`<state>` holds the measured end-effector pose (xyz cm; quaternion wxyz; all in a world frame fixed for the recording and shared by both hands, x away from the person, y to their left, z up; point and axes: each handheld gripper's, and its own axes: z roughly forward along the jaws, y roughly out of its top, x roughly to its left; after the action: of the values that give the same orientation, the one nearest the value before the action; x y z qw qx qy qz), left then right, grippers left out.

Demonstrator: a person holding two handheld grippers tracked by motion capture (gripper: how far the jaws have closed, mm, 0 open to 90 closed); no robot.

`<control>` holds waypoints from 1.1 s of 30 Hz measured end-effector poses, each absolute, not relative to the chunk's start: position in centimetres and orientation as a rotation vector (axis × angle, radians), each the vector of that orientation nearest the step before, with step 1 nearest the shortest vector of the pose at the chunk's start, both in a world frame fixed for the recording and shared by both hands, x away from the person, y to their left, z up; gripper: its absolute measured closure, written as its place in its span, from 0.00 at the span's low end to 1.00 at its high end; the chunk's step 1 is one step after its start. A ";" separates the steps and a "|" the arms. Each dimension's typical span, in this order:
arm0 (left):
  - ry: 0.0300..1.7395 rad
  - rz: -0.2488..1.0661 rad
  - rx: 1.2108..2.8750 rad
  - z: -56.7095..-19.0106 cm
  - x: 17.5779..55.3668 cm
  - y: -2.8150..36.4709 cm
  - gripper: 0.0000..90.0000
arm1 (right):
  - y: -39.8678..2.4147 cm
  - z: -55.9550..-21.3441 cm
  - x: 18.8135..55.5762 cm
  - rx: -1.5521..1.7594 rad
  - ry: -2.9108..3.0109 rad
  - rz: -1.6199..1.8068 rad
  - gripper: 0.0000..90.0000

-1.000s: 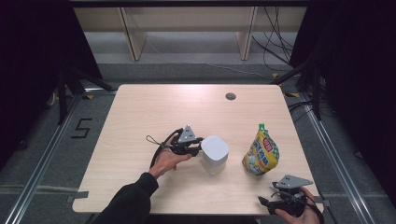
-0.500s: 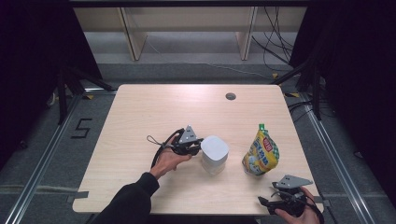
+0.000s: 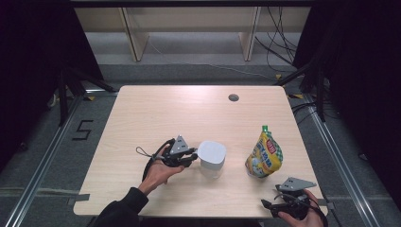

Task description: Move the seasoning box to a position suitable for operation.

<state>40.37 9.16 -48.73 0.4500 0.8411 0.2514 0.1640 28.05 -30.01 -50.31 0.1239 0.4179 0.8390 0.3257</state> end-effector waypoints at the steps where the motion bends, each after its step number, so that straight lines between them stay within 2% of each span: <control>1: 0.622 0.406 2.080 -48.7 40.4 9.2 0.80 | -30.0 -50.3 28.1 1.218 2.446 0.950 0.23; 13: 0.630 0.360 2.023 -48.9 38.9 10.3 0.76 | -29.9 -50.3 28.0 1.227 2.447 0.956 0.23; 16: 0.631 0.367 2.004 -48.6 39.2 10.5 0.66 | -29.9 -50.2 28.0 1.236 2.451 0.951 0.23; 18: 0.618 0.368 2.009 -48.7 39.3 10.5 0.64 | -29.9 -50.2 28.0 1.226 2.454 0.946 0.23; 25: 0.565 0.371 2.001 -48.9 39.2 10.2 0.75 | -29.9 -50.2 28.0 1.227 2.457 0.944 0.23; 33: 0.569 0.356 1.983 -49.1 37.8 10.3 0.76 | -29.9 -50.2 28.0 1.230 2.456 0.946 0.23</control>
<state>37.82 10.31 -49.11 0.5003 0.8201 0.2354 0.1472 28.00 -29.88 -50.21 0.1181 0.4203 0.8395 0.3235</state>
